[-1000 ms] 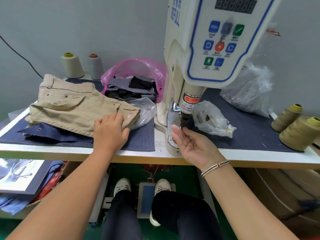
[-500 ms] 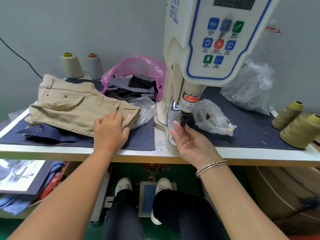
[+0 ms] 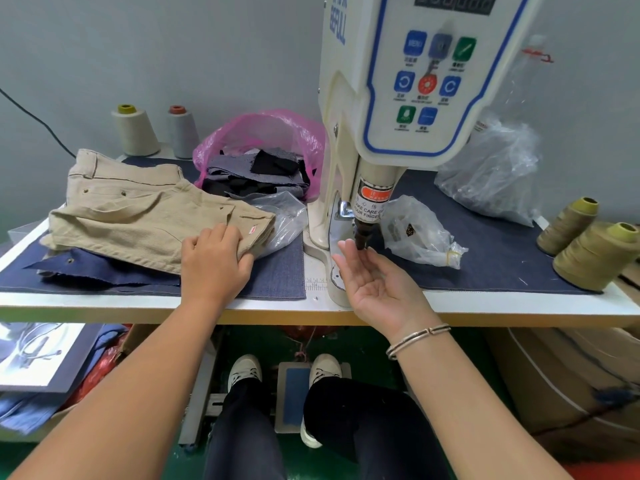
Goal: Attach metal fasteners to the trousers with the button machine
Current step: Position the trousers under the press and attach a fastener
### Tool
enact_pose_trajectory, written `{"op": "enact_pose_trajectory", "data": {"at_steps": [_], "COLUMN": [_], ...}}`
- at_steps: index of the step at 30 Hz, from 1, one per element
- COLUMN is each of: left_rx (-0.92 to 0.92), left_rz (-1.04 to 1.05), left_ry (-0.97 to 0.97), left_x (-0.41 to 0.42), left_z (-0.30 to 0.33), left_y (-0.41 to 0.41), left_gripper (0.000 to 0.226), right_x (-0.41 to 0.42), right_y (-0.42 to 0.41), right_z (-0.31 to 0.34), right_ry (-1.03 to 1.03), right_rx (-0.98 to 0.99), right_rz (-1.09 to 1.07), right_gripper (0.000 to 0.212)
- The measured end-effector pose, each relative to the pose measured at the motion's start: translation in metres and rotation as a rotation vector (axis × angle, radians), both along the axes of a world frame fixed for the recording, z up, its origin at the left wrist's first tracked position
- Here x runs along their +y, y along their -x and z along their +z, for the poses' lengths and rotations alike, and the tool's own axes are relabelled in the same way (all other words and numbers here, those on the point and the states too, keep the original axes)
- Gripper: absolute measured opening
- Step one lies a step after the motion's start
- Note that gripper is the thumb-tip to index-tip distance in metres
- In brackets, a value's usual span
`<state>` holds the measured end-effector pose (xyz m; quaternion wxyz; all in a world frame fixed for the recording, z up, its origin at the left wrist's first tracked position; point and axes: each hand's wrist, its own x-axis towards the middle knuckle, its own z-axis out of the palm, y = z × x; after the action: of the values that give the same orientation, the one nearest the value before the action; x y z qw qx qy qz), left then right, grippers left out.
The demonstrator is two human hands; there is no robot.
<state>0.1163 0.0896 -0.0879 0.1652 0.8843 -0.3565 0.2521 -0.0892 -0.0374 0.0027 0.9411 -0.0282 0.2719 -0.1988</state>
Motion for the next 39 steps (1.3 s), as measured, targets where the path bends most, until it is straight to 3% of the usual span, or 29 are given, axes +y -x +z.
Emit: {"op": "enact_pose_trajectory", "data": {"at_steps": [10,13,15,18,21,24,26,29,32,33,35,37,39], "left_rx": [0.054,0.248,0.532,0.787,0.899,0.827,0.760,0.774,0.940,0.996,1.100,1.206,1.263], "left_rz": [-0.034,-0.038,-0.050,-0.135,-0.203,-0.308,-0.418,-0.557,-0.681,-0.737,-0.859,-0.925,-0.951], "left_ry": [0.065,0.252,0.562,0.899,1.025,1.032,0.999,0.897,0.859,0.867,0.897,0.940,0.968], "left_x": [0.001,0.002,0.002,0.007,0.015,0.025,0.032,0.036,0.030,0.027,0.022,0.019,0.018], "left_z": [-0.001,0.004,0.015,0.041,0.075,0.111,0.137,0.168,0.183,0.186,0.190,0.196,0.201], "left_y": [0.000,-0.001,-0.004,-0.008,-0.010,-0.014,-0.015,-0.010,0.002,0.007,0.012,0.012,0.006], "left_gripper": [0.034,0.027,0.024,0.019,0.025,0.025,0.030,0.019,0.012,0.012,0.023,0.048,0.055], "right_x": [-0.001,0.005,0.012,0.019,0.025,0.026,0.027,0.023,0.025,0.026,0.030,0.035,0.036], "right_y": [0.006,0.015,0.017,0.009,-0.013,-0.042,-0.058,-0.078,-0.092,-0.094,-0.095,-0.088,-0.077], "right_z": [0.006,-0.008,-0.017,-0.020,-0.006,0.009,0.018,0.030,0.044,0.048,0.054,0.059,0.067], "right_ry": [0.090,0.204,0.325,0.681,1.269,1.791,1.977,2.066,2.095,2.089,2.078,1.952,1.720], "right_rx": [0.049,0.121,0.222,0.297,0.335,0.365,0.327,0.305,0.260,0.255,0.253,0.195,0.062], "right_rz": [0.079,0.122,0.148,0.267,0.405,0.212,0.092,0.016,0.194,0.237,0.206,0.160,0.164], "right_gripper": [0.017,0.023,0.019,0.016,0.014,0.025,0.037,0.050,0.075,0.074,0.045,0.015,0.012]}}
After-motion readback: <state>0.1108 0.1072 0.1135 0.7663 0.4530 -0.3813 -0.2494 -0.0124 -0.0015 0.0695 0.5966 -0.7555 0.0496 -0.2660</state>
